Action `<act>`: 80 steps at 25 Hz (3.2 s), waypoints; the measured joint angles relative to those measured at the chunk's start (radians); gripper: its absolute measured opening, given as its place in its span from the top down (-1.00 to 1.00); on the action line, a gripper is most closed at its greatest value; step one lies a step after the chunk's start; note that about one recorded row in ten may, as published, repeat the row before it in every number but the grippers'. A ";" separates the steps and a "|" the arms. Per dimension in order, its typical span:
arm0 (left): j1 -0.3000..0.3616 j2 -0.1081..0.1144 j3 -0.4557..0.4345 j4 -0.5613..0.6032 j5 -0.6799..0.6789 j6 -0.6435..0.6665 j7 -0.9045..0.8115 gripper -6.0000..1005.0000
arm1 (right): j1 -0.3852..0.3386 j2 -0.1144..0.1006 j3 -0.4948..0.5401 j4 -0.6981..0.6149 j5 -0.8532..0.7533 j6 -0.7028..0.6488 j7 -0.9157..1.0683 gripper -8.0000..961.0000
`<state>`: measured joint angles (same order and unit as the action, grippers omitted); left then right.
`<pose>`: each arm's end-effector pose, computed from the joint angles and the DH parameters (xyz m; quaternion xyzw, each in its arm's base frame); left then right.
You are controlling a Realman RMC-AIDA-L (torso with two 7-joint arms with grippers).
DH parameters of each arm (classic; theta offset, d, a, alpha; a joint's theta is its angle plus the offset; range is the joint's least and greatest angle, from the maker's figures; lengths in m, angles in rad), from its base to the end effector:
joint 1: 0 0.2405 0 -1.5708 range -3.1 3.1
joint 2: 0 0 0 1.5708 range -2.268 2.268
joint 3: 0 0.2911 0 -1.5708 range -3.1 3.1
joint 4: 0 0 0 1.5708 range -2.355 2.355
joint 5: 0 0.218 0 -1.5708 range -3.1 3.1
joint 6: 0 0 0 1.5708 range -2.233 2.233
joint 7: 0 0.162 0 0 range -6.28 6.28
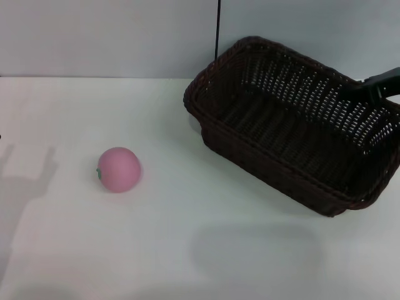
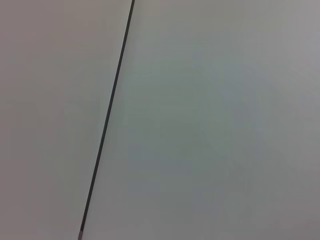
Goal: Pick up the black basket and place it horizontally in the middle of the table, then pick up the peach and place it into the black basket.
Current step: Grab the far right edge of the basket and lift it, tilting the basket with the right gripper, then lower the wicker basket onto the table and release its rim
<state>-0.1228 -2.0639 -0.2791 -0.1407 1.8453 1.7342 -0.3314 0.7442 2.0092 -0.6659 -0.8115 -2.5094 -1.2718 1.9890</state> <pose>-0.3830 0.2157 -0.0060 -0.6273 -0.2163 -0.4334 0.6098 0.2912 0.4556 0.0257 -0.8954 0.3617 0.0194 0.2590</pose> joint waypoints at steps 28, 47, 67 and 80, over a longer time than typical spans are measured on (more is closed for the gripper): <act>0.084 -0.002 0.025 0.002 -0.002 0.075 -0.006 -0.66 | 0.084 0.009 -0.395 -0.245 0.103 -0.248 -0.461 0.55; 0.093 -0.004 0.042 -0.002 -0.001 0.093 -0.006 -0.66 | 0.105 0.039 -0.400 -0.097 0.162 -0.166 -0.596 0.46; 0.096 -0.002 0.051 0.002 -0.002 0.093 -0.006 -0.66 | 0.077 0.065 -0.401 -0.043 0.217 -0.063 -0.605 0.36; 0.075 0.003 0.111 0.049 0.000 0.091 -0.027 -0.66 | -0.107 0.066 -0.382 -0.278 0.439 -0.145 -0.577 -0.16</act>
<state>-0.0475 -2.0606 -0.1677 -0.0918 1.8452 1.8254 -0.3584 0.6374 2.0750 -1.0482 -1.0894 -2.0707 -1.4171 1.4123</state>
